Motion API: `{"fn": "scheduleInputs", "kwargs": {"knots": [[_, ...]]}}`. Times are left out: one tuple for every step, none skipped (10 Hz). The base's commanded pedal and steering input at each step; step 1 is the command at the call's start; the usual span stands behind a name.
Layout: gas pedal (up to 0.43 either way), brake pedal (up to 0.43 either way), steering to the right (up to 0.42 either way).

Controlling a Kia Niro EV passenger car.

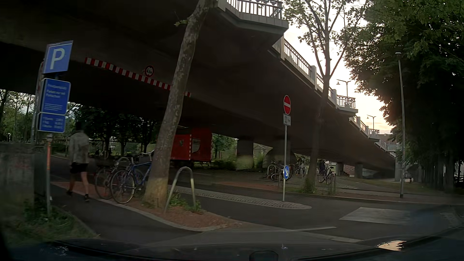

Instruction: Follow the waypoints while adhering to traffic rules and regulations

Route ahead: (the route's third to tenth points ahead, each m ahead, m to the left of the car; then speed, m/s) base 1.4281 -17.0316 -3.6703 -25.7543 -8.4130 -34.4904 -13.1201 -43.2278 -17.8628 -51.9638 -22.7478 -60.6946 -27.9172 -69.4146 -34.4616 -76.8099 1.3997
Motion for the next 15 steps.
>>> {"fn": "scheduleInputs", "kwargs": {"knots": [[0.000, 0.146, 0.365], [0.000, 0.073, 0.387], [0.000, 0.030, 0.401], [0.000, 0.006, 0.406], [0.000, 0.006, 0.409], [0.000, 0.000, 0.419], [0.000, 0.000, 0.433], [0.000, 0.000, 0.447], [0.000, 0.000, 0.459], [0.000, 0.000, 0.468], [0.000, 0.000, 0.471], [0.000, 0.000, 0.477], [0.000, 0.000, 0.486], [0.000, 0.000, 0.495], [0.000, 0.000, 0.507]]}}
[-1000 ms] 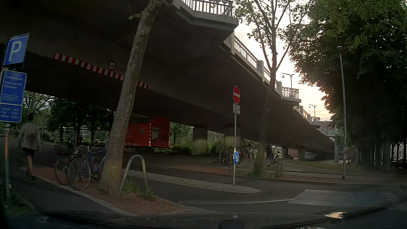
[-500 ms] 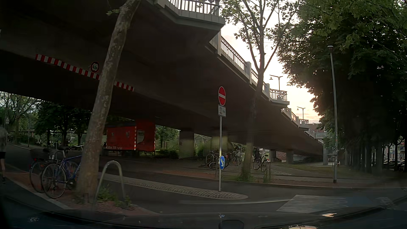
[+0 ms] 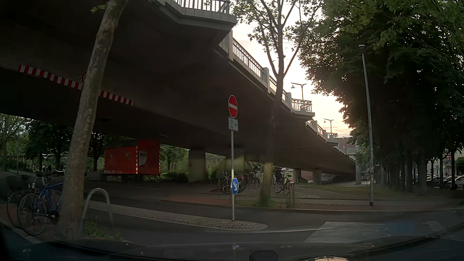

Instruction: Follow the waypoints while adhering to traffic rules and regulations

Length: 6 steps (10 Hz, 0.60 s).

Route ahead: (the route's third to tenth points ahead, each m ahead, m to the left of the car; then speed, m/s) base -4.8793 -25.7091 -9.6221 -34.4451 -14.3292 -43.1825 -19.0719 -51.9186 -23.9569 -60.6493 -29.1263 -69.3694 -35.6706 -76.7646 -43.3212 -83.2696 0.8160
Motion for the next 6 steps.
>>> {"fn": "scheduleInputs", "kwargs": {"knots": [[0.000, 0.000, 0.521], [0.000, 0.000, 0.541], [0.000, 0.000, 0.557], [0.000, 0.000, 0.581], [0.000, 0.000, 0.601], [0.000, 0.000, 0.618]]}}
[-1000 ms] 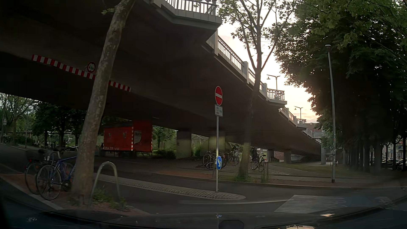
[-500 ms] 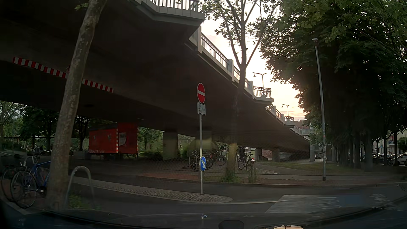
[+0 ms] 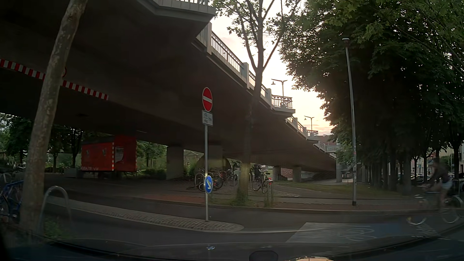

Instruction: Follow the waypoints while adhering to traffic rules and regulations

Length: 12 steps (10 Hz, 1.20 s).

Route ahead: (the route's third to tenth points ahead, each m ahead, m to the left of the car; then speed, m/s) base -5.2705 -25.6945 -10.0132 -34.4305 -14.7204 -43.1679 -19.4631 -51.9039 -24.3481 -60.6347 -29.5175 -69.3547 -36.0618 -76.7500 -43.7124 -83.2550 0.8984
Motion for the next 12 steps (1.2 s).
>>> {"fn": "scheduleInputs", "kwargs": {"knots": [[0.000, 0.000, 0.627], [0.000, 0.000, 0.629], [0.000, 0.000, 0.629], [0.000, 0.000, 0.629], [0.000, 0.000, 0.634], [0.000, 0.000, 0.646], [0.000, 0.000, 0.659], [0.000, 0.000, 0.674], [0.000, 0.000, 0.685], [0.000, 0.000, 0.699], [0.000, 0.000, 0.714], [0.000, 0.000, 0.727]]}}
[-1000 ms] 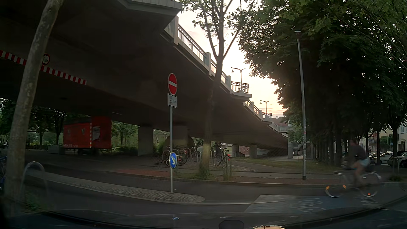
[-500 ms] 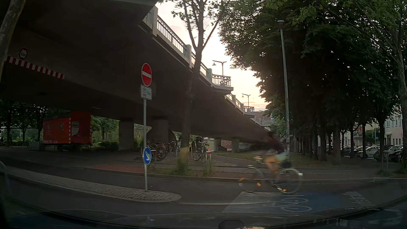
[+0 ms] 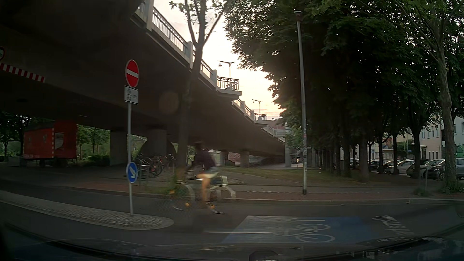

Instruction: Follow the waypoints while adhering to traffic rules and regulations

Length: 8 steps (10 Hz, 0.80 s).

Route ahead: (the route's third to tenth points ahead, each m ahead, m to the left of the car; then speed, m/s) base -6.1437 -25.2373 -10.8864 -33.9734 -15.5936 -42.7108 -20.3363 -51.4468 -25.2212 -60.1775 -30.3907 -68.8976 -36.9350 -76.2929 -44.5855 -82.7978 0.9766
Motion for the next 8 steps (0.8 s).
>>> {"fn": "scheduleInputs", "kwargs": {"knots": [[0.000, 0.000, 0.744], [0.000, 0.000, 0.760], [0.000, 0.000, 0.772], [0.000, 0.000, 0.787], [0.000, 0.000, 0.802], [0.000, 0.000, 0.814], [0.000, 0.000, 0.829], [0.000, 0.000, 0.839]]}}
